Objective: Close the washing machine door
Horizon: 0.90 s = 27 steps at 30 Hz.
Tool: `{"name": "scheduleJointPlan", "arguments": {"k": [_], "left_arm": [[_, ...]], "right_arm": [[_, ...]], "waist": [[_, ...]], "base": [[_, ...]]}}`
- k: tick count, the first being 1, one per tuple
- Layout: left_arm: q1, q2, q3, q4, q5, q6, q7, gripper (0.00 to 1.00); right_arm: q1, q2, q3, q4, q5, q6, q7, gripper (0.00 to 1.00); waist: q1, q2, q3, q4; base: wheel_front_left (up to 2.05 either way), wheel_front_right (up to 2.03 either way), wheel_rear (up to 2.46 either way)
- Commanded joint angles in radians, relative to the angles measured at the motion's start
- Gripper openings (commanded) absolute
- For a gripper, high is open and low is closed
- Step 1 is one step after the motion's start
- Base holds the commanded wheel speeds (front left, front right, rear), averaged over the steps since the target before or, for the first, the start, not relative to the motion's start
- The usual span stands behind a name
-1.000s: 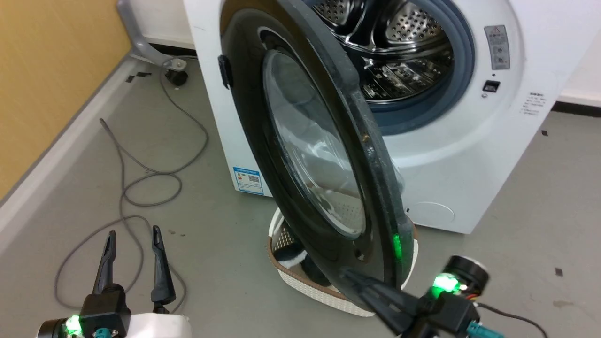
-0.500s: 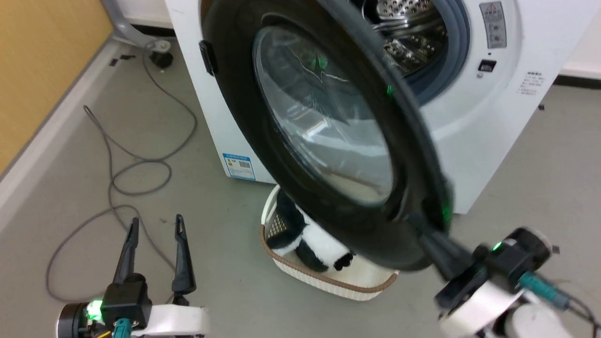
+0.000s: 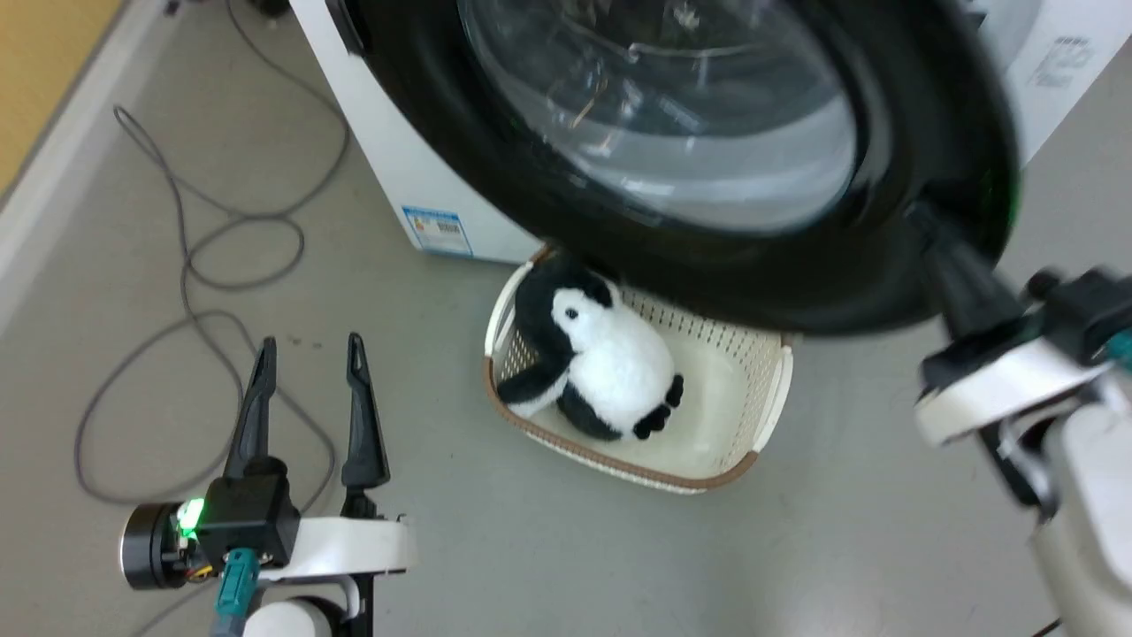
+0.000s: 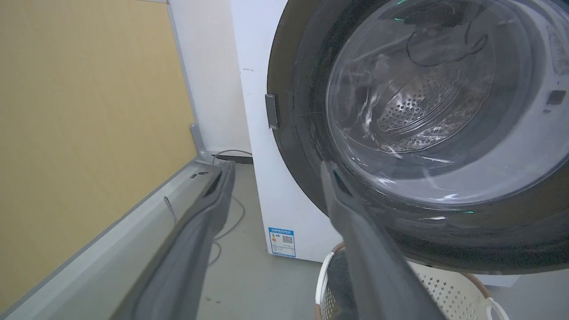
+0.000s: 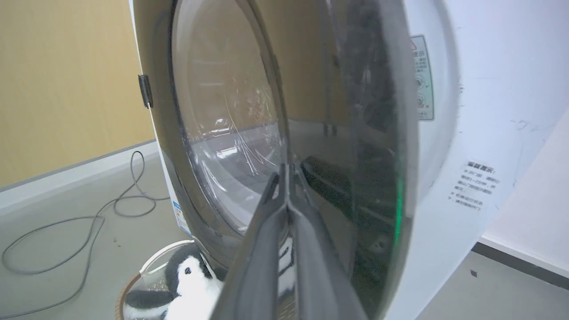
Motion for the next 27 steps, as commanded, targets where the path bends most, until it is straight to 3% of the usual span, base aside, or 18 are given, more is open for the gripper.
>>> {"name": "scheduleJointPlan", "arguments": {"k": [1,16,27], "left_arm": [[-0.016,-0.003,0.0,-0.004,0.003,0.001,-0.004,1.0],[-0.072,-0.01,-0.009,-0.013,-0.009,0.007,-0.004,1.0],[-0.08,-0.011,-0.018,-0.015,-0.026,0.027,-0.004,1.0]], "right_arm": [[-0.021,-0.008,-0.011,0.008,-0.006,-0.002,-0.003,0.0],[-0.314,-0.076,-0.119,0.243,-0.067,-0.002,-0.003,0.0],[-0.416,-0.05,-0.214,0.35,-0.154,-0.002,-0.003,0.0]], "waist": [[-0.0001,0.0,0.02,0.004],[-0.0001,0.0,0.108,0.044],[-0.0001,0.0,0.126,0.063]], "base": [[0.0,0.0,0.0],[0.0,0.0,0.0],[0.0,0.0,0.0]]}}
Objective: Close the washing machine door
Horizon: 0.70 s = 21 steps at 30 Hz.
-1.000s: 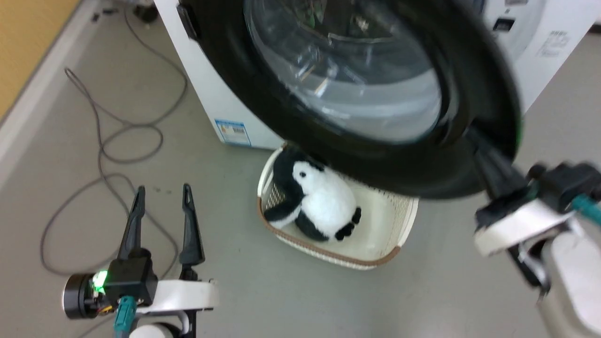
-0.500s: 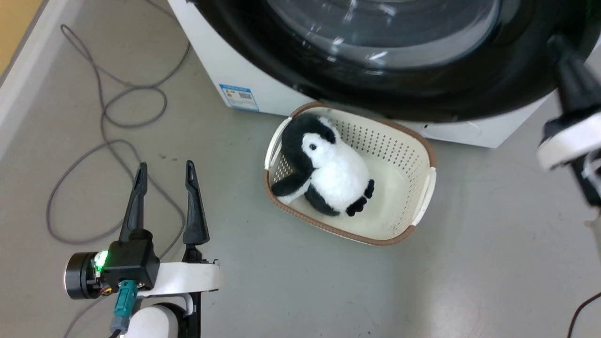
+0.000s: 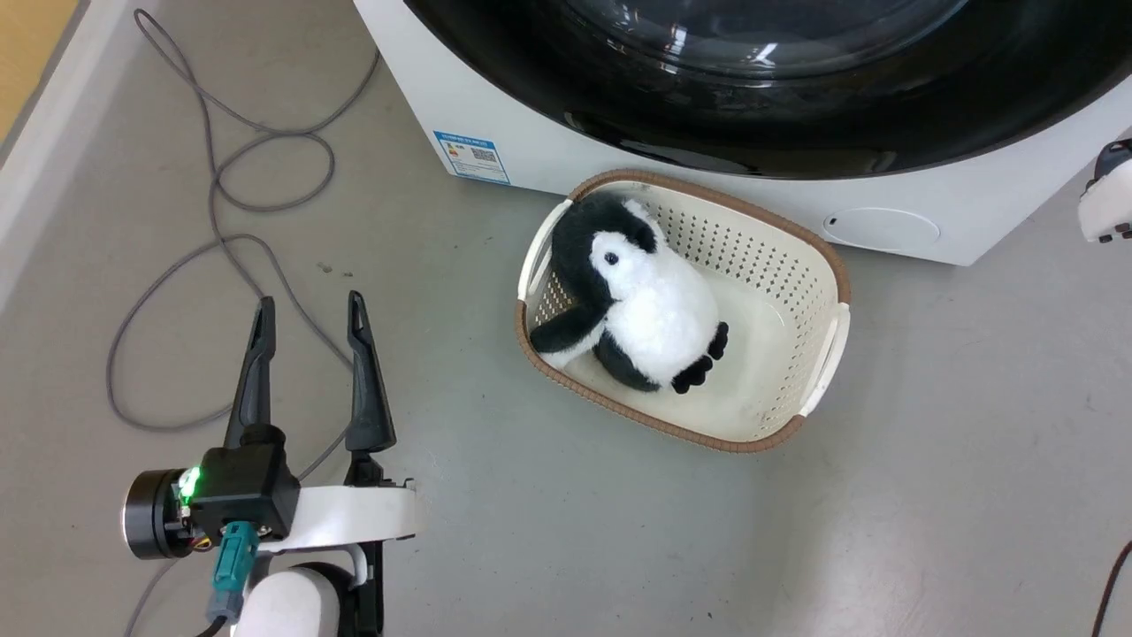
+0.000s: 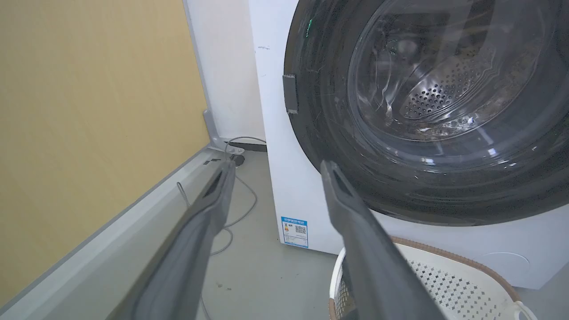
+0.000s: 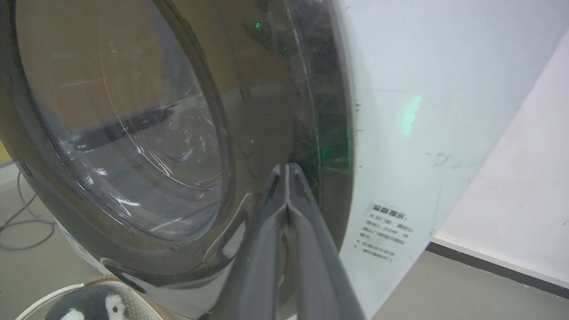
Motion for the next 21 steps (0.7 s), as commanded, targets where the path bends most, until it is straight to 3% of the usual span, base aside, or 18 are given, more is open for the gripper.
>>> {"name": "scheduleJointPlan", "arguments": {"k": [1,9,21], "left_arm": [[-0.016,-0.002,-0.001,-0.003,-0.006,0.006,-0.004,1.0],[0.002,-0.002,0.005,0.012,-0.005,0.013,-0.004,1.0],[0.072,0.0,0.045,0.052,0.03,-0.012,-0.004,1.0]], "right_arm": [[-0.017,0.003,-0.013,0.007,-0.011,-0.002,-0.003,0.0],[0.05,0.049,-0.06,-0.038,-0.036,-0.002,-0.003,0.0],[0.331,0.168,-0.046,-0.401,-0.06,-0.002,-0.003,0.0]], "waist": [[-0.0001,0.0,-0.002,0.0],[-0.0001,0.0,-0.047,-0.01],[-0.0001,0.0,-0.199,-0.095]], "base": [[0.0,0.0,0.0],[0.0,0.0,0.0],[0.0,0.0,0.0]]}}
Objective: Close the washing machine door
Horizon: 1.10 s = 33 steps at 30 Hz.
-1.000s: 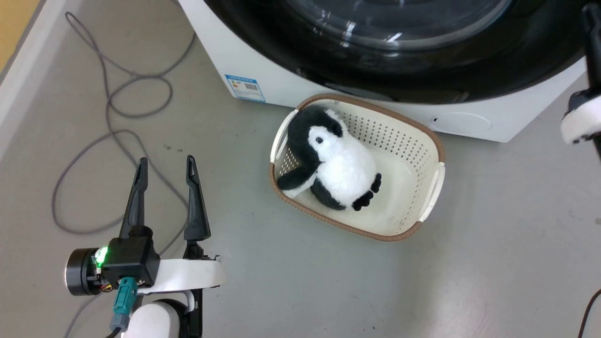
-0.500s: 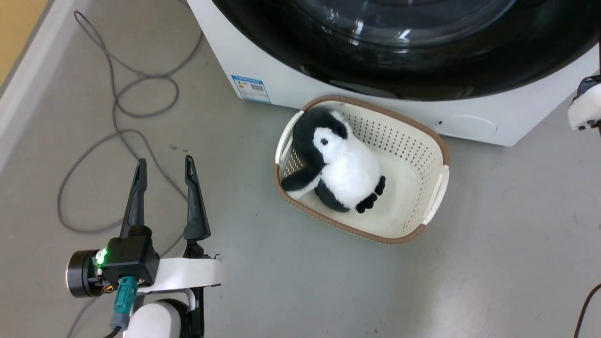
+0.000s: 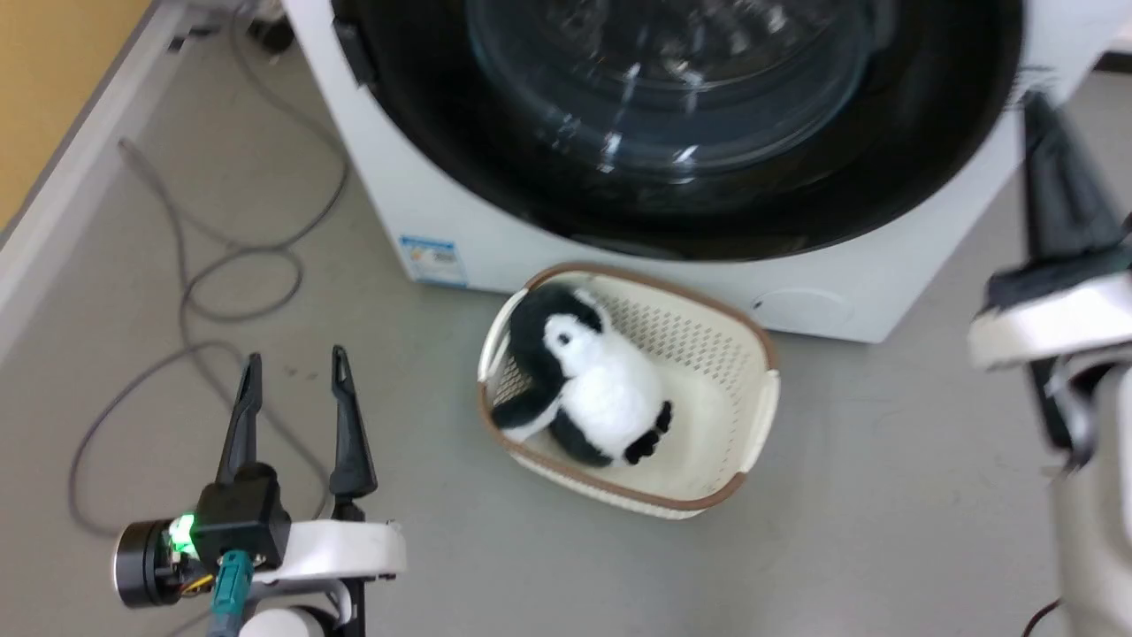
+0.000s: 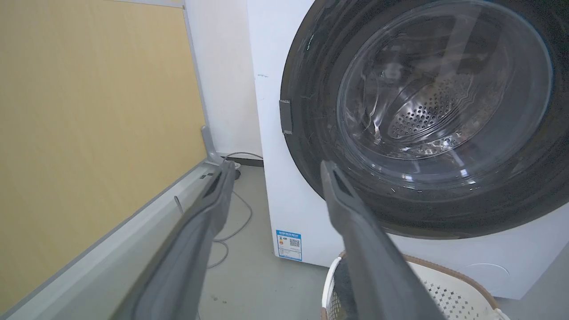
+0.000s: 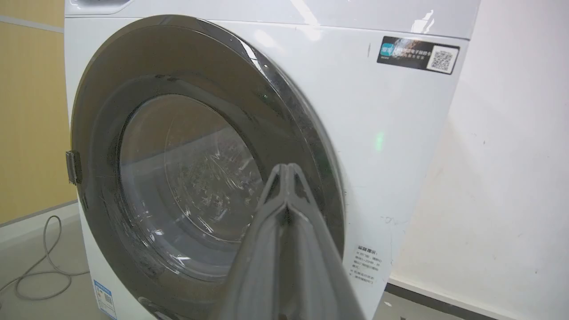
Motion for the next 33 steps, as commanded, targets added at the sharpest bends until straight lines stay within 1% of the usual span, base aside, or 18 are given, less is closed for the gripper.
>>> {"name": "scheduleJointPlan", "arguments": {"k": [1,3,4,5,6,10,14,19,24,28,29,33], "left_arm": [[0.016,0.003,0.004,0.002,0.009,-0.005,-0.004,1.0],[0.031,0.005,0.011,0.005,0.012,-0.006,-0.004,1.0],[0.039,0.005,0.013,0.006,0.014,-0.006,-0.004,1.0],[0.047,0.005,0.015,0.008,0.016,-0.006,-0.004,1.0],[0.053,0.005,0.016,0.009,0.017,-0.006,-0.004,1.0],[0.083,0.01,0.023,0.012,0.021,-0.011,-0.004,1.0],[0.116,0.016,0.029,0.018,0.025,-0.013,-0.004,1.0],[0.16,0.026,0.029,0.022,0.027,-0.023,-0.004,1.0],[0.187,0.029,0.026,0.021,0.027,-0.032,-0.004,1.0],[0.195,0.026,0.026,0.014,0.015,-0.038,-0.004,1.0],[0.184,0.024,0.026,0.017,0.015,-0.036,0.0,0.0],[0.183,0.023,0.026,0.018,0.016,-0.036,0.004,0.0]], "right_arm": [[0.039,0.02,0.003,-0.013,-0.009,-0.001,-0.003,0.0],[0.085,0.054,0.008,-0.038,-0.01,-0.001,-0.003,0.0],[0.108,0.068,0.009,-0.049,-0.012,-0.001,-0.003,0.12],[0.132,0.08,0.01,-0.057,-0.013,-0.001,-0.003,0.44],[0.155,0.09,0.012,-0.063,-0.012,-0.001,-0.003,1.0],[0.25,0.123,0.02,-0.095,-0.002,-0.001,-0.003,1.0],[0.34,0.138,0.035,-0.132,0.011,-0.001,-0.003,1.0],[0.451,0.145,0.05,-0.173,0.05,-0.001,-0.003,1.0],[0.53,0.145,0.052,-0.185,0.123,-0.001,-0.003,1.0],[0.572,0.145,0.054,-0.19,0.141,-0.001,-0.003,1.0],[0.566,0.141,0.054,-0.184,0.138,0.0,0.0,0.0],[0.566,0.141,0.053,-0.183,0.136,0.0,0.003,0.0]], "waist": [[0.0,0.0,-0.033,-0.033],[0.0,0.0,-0.051,-0.052],[0.0,0.0,-0.06,-0.059],[0.0,0.0,-0.069,-0.066],[0.0,0.0,-0.078,-0.072],[0.0,0.0,-0.117,-0.097],[0.0,0.0,-0.159,-0.118],[0.0,0.0,-0.205,-0.134],[0.0,0.0,-0.217,-0.14],[0.0,0.0,-0.22,-0.141],[0.0,0.0,-0.22,-0.141],[0.0,0.0,-0.221,-0.141]], "base": [[0.0,0.0,0.0],[0.0,0.0,0.0],[0.0,0.0,0.0],[0.0,0.0,0.0],[0.0,0.0,0.0],[0.0,0.0,0.0],[0.0,0.0,0.0],[0.0,0.0,0.0],[0.0,0.0,0.0],[0.0,0.0,0.0],[0.0,0.0,0.0],[0.0,0.0,0.0]]}}
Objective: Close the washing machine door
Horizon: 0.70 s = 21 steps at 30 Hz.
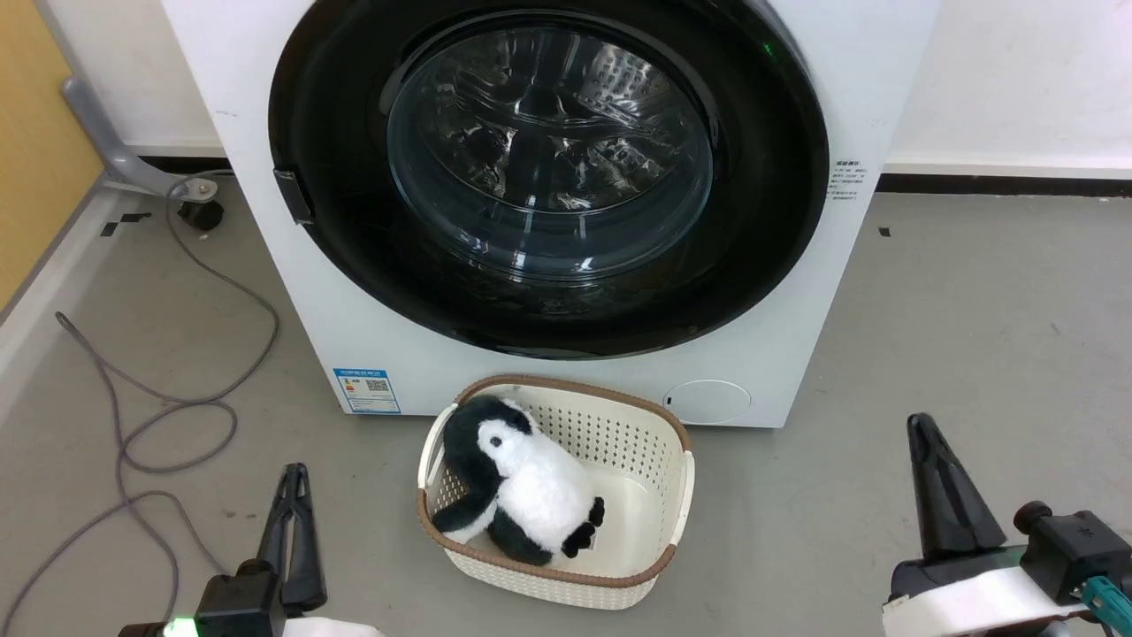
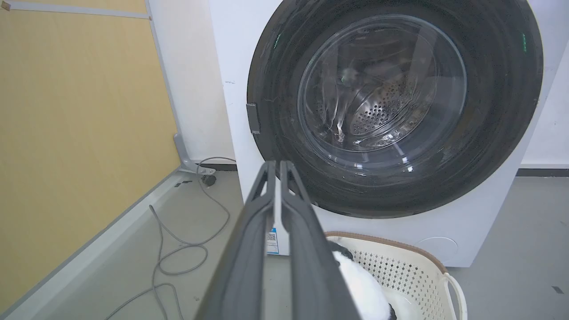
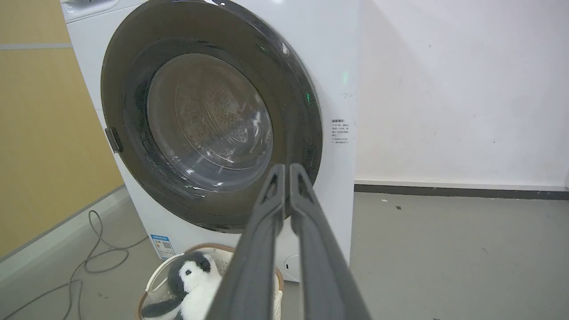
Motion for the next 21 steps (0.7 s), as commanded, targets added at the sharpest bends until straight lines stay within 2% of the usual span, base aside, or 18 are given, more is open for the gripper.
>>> {"name": "scheduleJointPlan", "arguments": {"k": [1,21], "left_arm": [[-0.002,0.0,0.0,0.0,0.0,-0.002,0.004,0.0],[-0.018,-0.004,0.004,0.002,0.005,-0.026,0.045,0.0]], "right_arm": [[0.0,0.0,0.001,-0.001,-0.002,0.0,0.004,0.0],[0.0,0.001,0.005,-0.011,-0.024,0.0,0.045,0.0]], "waist": [[0.0001,-0.0001,0.0,0.0],[0.0001,-0.0001,0.0,-0.002]], "base": [[0.0,0.0,0.0],[0.0,0.0,0.0]]}}
